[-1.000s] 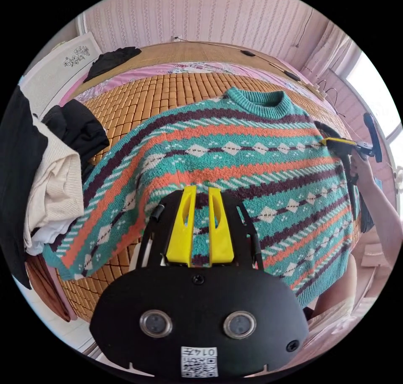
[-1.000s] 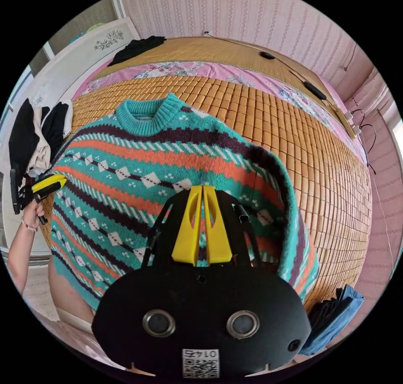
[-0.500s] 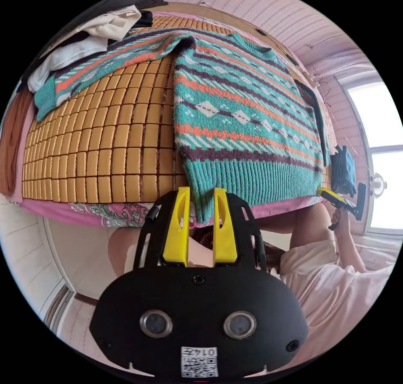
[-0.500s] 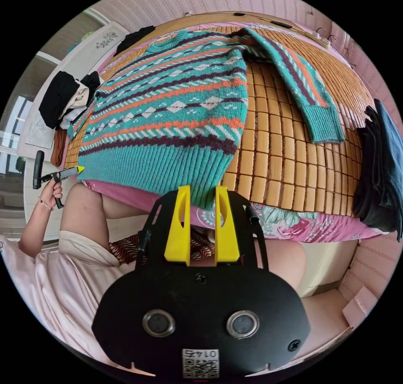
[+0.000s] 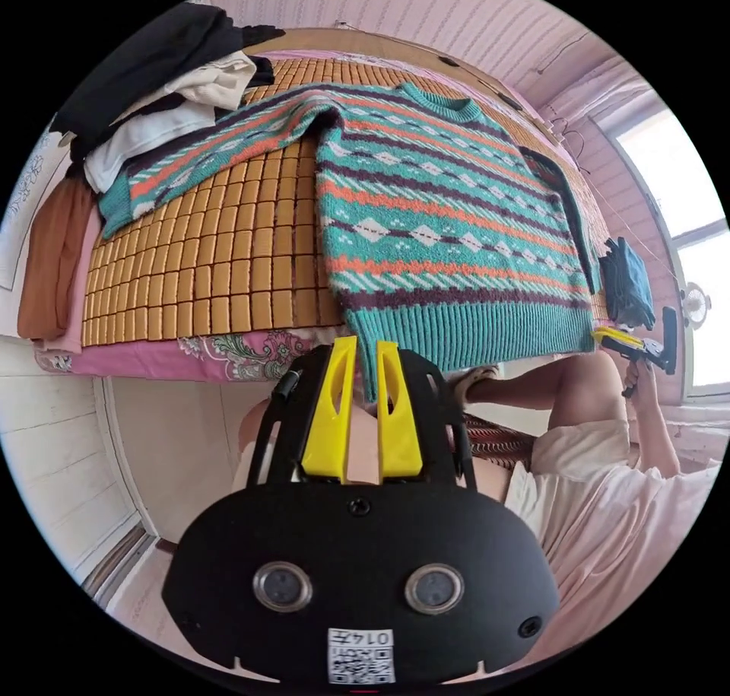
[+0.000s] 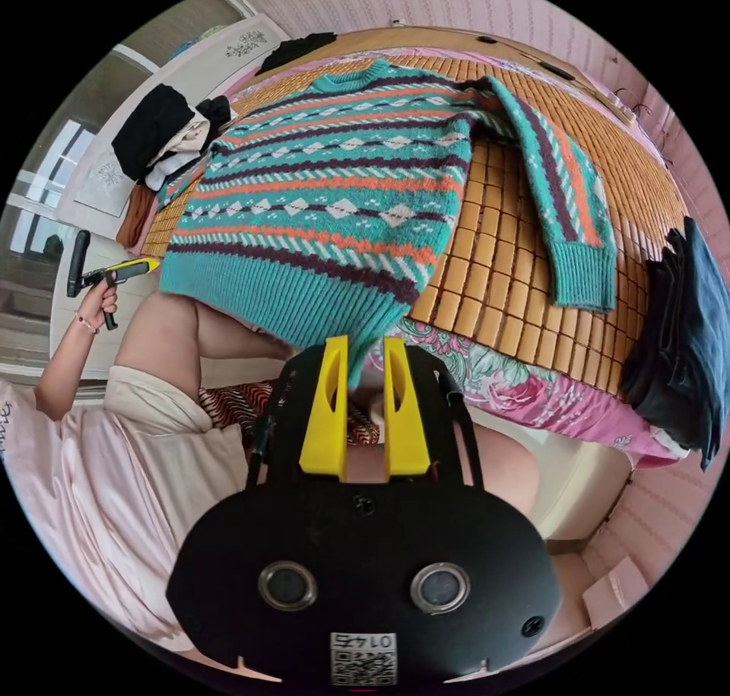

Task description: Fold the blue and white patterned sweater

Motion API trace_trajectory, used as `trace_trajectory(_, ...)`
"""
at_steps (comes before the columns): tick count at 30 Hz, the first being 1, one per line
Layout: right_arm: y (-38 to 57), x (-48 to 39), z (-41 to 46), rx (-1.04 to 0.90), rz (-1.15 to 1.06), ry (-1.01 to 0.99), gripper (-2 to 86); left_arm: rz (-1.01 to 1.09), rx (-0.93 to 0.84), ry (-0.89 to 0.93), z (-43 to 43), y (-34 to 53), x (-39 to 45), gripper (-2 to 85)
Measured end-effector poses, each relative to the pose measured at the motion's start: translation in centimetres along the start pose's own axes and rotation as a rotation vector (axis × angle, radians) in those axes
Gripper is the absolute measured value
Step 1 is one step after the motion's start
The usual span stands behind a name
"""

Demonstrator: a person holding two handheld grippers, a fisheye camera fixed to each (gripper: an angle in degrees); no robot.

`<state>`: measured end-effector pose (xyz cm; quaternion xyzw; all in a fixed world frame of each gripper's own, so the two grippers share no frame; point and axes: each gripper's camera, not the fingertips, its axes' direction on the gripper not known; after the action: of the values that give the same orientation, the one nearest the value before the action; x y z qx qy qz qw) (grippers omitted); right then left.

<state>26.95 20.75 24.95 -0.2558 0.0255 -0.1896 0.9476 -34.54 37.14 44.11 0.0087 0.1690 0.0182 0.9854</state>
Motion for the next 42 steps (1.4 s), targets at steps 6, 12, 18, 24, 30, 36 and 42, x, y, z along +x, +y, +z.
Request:
trace_trajectory(6, -1.9, 6.4, -2.4, 0.092, 0.055, 0.273, 11.4, 0.243, 0.122, 0.021, -2.5, -4.8, 10.1, 5.0)
trace_trajectory(12, -4.7, 11.8, 3.2, -0.081, 0.051, 0.315, 11.5, 0.568, 0.130, 0.148, 2.6, -15.6, 28.5, 6.1)
trace_trajectory(18, -4.3, 15.7, -0.5, -0.021, 0.013, 0.222, 2.6, 0.775, 0.122, 0.163, 8.4, -25.1, 43.9, 7.2)
trace_trajectory(24, -4.1, 25.3, -13.6, 0.315, 0.146, -0.113, 1.5, 0.857, 0.126, 0.125, 12.9, -32.1, 53.2, 7.8)
trace_trajectory(30, -10.1, 34.1, -19.6, 0.426, 0.331, 0.162, 1.2, 0.898, 0.003, 0.082, 19.0, -35.8, 58.7, 8.1)
trace_trajectory(36, -13.8, 30.5, -17.9, 0.446, 0.246, 0.148, 3.7, 0.816, 0.036, 0.252, 16.8, -36.0, 55.0, 8.4)
trace_trajectory(42, -10.1, 15.2, -6.5, 0.189, -0.042, -0.080, 7.7, 0.724, 0.112, 0.240, 8.5, -25.6, 39.7, 8.3)
